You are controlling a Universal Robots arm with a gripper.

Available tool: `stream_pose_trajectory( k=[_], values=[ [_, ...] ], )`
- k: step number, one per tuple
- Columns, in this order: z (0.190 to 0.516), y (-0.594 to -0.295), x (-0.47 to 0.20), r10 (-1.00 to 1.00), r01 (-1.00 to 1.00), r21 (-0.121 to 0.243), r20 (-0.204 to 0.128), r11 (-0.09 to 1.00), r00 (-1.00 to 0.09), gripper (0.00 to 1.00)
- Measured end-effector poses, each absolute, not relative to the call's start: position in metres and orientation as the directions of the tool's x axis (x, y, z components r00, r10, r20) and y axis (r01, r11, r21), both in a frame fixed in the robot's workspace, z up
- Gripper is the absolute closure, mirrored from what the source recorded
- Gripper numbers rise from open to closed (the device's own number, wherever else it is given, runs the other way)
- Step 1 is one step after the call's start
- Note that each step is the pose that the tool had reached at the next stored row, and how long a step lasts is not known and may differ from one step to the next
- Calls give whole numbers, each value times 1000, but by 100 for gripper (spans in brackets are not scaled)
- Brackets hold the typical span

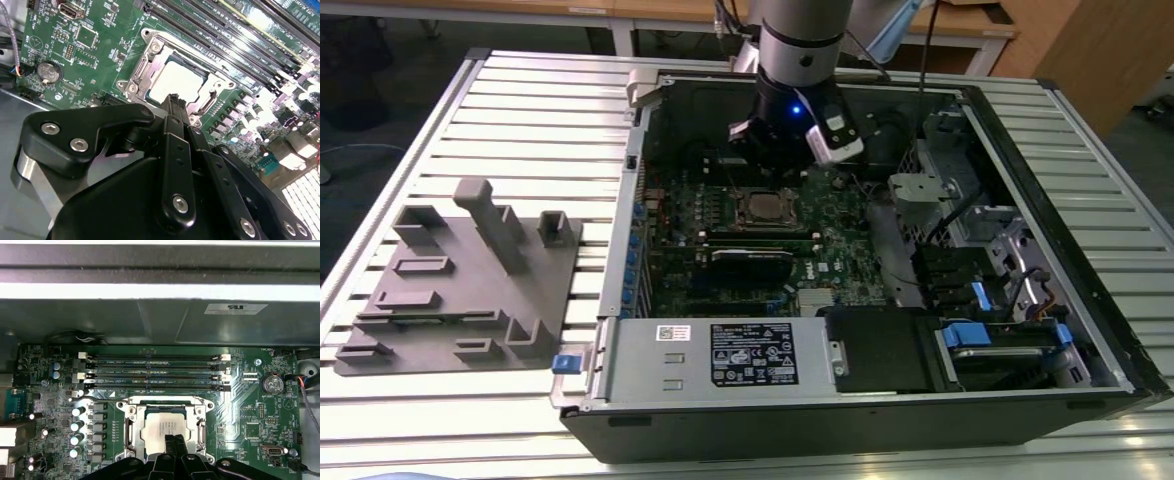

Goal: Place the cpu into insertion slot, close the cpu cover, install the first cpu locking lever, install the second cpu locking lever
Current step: 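Install the first cpu locking lever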

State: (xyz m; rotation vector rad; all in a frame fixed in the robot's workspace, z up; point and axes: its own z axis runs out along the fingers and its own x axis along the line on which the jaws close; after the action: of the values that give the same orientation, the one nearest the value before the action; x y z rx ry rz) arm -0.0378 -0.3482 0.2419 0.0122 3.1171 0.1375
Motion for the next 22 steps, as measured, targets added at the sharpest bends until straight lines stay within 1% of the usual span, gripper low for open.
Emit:
stream_pose_trajectory(
  k=[11,22],
  values=[
    [261,-348,-38,9,7,88,-21,996,-1000,89],
    [261,-348,-38,9,7,88,-21,996,-1000,89]
  ],
)
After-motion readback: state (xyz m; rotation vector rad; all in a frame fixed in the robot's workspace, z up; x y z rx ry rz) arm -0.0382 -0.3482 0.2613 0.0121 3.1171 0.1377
